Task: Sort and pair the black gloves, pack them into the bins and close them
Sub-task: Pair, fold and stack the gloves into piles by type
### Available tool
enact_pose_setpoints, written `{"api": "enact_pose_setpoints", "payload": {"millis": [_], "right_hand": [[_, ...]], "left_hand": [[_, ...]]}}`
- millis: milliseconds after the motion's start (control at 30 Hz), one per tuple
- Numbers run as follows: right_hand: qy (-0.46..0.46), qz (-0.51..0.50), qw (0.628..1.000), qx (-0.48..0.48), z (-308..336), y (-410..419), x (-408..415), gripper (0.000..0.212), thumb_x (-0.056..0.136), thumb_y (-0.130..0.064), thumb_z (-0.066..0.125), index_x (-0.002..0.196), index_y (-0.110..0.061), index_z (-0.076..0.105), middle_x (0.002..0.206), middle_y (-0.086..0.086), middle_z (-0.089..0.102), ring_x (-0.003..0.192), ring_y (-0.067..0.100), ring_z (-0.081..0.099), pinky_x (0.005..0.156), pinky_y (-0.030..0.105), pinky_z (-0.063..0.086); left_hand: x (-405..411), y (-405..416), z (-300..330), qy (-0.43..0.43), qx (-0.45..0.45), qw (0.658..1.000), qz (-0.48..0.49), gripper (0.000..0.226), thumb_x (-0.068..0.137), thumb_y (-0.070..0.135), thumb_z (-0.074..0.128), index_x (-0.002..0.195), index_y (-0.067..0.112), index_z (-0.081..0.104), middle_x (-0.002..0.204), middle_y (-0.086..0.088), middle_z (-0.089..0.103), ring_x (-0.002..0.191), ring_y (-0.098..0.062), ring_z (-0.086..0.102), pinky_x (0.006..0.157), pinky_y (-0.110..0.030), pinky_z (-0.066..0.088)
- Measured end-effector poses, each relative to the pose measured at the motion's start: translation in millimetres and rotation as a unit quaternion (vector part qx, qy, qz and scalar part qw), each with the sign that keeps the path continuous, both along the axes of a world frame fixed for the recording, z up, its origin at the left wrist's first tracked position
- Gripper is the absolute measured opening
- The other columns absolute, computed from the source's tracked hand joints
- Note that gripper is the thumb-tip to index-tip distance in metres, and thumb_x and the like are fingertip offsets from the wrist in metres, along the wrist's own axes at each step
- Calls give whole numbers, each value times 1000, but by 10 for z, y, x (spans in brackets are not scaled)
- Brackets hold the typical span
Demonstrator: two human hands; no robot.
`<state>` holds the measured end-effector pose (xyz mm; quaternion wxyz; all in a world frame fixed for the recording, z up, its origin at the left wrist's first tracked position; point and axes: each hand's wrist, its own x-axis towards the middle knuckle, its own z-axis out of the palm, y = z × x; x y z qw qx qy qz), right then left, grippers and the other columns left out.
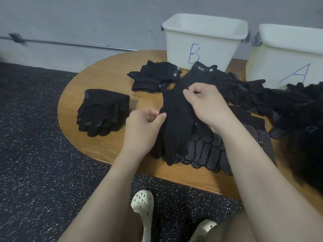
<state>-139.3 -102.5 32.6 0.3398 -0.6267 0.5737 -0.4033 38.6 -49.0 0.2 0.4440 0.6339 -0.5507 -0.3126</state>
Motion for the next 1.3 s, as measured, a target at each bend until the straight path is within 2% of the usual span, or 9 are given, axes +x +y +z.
{"api": "enact_pose_setpoints", "payload": {"millis": [67,167,333,533,767,900,1100,1167,1300], "right_hand": [[44,-18,999,-7,-48,-34,-28,31,103,-29,59,80,-8,59,45,-10,45,41,5,33,45,19,31],[89,-26,995,-20,-90,-64,-76,31,101,-27,62,75,-10,58,40,-13,38,41,6,33,42,12,30],[122,-24,992,-34,-122,-56,-124,30,101,-25,64,78,-5,60,46,-8,39,45,8,34,46,12,32],[159,-15,986,-53,-140,-17,-135,27,101,-24,63,84,-3,63,77,22,67,74,34,56,60,8,35],[157,-11,986,-62,-143,-3,-132,29,102,-24,61,82,-4,60,71,22,62,58,19,39,56,20,36],[159,-17,985,-64,-153,-27,-138,25,102,-26,62,85,-8,63,72,18,66,68,31,51,63,17,38],[177,-29,981,-70,-169,-97,-107,20,101,-29,63,86,-15,64,66,0,64,69,24,57,77,38,55],[196,-25,978,-64,-177,-111,-86,22,101,-30,62,87,-14,65,67,-1,64,74,25,58,82,42,55],[215,-21,975,-55,-167,-125,-52,22,102,-32,60,85,-18,62,74,0,66,86,27,59,82,45,55]], "left_hand": [[-17,-28,-3,-31,-1,999,16,20,96,34,72,104,16,76,95,3,78,87,-5,71,81,-31,60],[-15,-62,8,-50,-13,998,37,20,98,34,70,107,17,76,97,3,76,84,-1,66,79,-26,57],[8,-101,-9,-105,-32,992,56,17,99,35,68,103,21,75,82,13,66,74,3,61,60,-9,40],[-8,-121,-48,-181,-31,982,52,18,99,33,68,109,20,74,82,12,63,78,-13,62,72,-26,47],[57,-76,-29,-158,-2,986,53,15,98,32,70,108,22,75,94,7,74,73,-1,58,63,-14,39],[199,12,-34,-122,12,991,56,6,94,25,74,91,30,72,86,16,69,82,-2,62,65,-16,40],[264,101,-26,-98,19,993,57,4,93,27,76,96,26,76,86,19,68,83,6,61,65,-10,38],[274,124,-15,-91,25,994,49,6,90,27,79,96,27,76,85,18,71,84,5,64,69,-13,44],[295,177,8,-75,35,996,30,18,87,27,82,104,24,75,90,13,75,87,-4,70,81,-40,61]]}}
